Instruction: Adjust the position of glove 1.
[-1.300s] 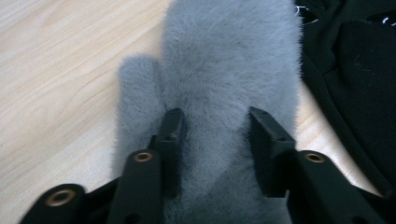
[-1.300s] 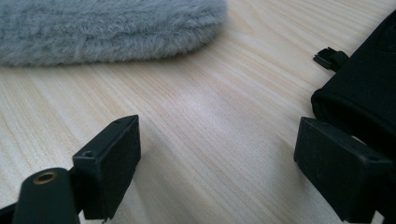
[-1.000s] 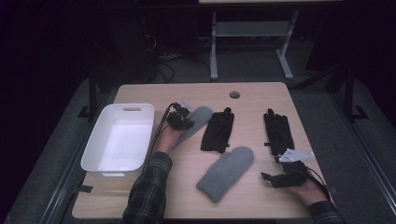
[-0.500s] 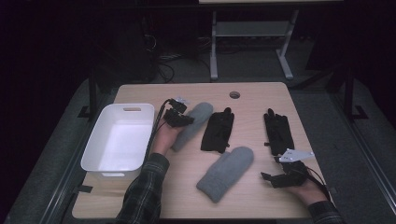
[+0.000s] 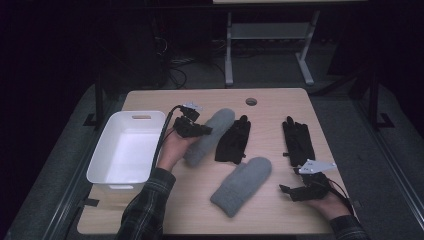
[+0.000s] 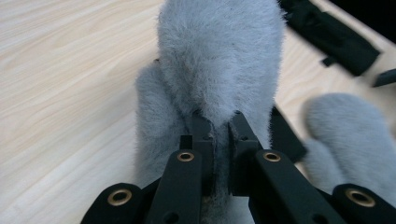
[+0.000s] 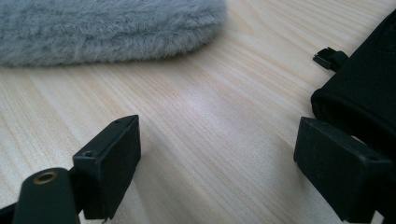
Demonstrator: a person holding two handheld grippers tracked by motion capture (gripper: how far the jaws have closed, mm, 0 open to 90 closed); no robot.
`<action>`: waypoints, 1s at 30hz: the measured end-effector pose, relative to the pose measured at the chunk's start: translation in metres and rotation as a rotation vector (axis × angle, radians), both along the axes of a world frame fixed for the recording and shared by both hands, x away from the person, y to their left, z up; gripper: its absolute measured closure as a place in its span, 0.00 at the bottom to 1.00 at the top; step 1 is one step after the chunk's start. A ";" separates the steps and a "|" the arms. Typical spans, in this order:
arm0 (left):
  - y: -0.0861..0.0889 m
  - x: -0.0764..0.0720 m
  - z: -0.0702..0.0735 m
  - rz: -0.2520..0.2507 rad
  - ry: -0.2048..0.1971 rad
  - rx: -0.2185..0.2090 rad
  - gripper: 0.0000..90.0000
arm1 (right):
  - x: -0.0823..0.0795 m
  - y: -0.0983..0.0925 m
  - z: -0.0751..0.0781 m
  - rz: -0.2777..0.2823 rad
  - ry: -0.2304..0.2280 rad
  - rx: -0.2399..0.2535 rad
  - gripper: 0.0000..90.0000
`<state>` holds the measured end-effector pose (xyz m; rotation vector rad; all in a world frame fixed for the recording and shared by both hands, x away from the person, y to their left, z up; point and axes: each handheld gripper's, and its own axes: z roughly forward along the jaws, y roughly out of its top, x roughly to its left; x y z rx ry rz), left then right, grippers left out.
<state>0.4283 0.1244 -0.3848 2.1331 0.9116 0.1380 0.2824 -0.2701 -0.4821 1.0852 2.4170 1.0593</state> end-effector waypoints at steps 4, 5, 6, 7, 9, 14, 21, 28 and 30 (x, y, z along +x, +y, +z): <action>-0.002 -0.010 0.006 -0.030 0.001 -0.020 0.93 | 0.000 0.000 0.000 0.000 0.000 0.000 0.16; -0.004 -0.012 0.006 -0.030 0.003 -0.031 0.93 | 0.000 0.000 0.000 0.000 0.000 0.000 0.16; -0.004 -0.014 0.007 -0.035 0.002 -0.026 0.93 | 0.000 0.000 0.000 0.000 0.000 0.000 0.16; -0.005 -0.017 0.008 -0.044 0.002 -0.027 0.93 | 0.000 0.000 0.000 0.000 0.000 0.000 0.16; -0.008 -0.022 0.010 -0.048 0.009 -0.031 0.93 | 0.000 0.000 0.000 0.000 0.000 0.000 0.16; -0.015 -0.034 0.015 -0.052 0.031 -0.038 0.93 | 0.000 0.000 0.000 0.000 0.000 0.000 0.16; -0.030 -0.053 0.016 -0.089 0.050 -0.025 0.93 | 0.000 0.000 0.000 0.000 0.000 0.000 0.16; -0.046 -0.072 0.017 -0.136 0.081 -0.038 0.94 | 0.000 0.000 0.000 0.000 -0.001 0.000 0.16; -0.050 -0.078 0.017 -0.146 0.090 -0.039 0.94 | 0.000 0.000 0.000 0.000 -0.001 0.000 0.16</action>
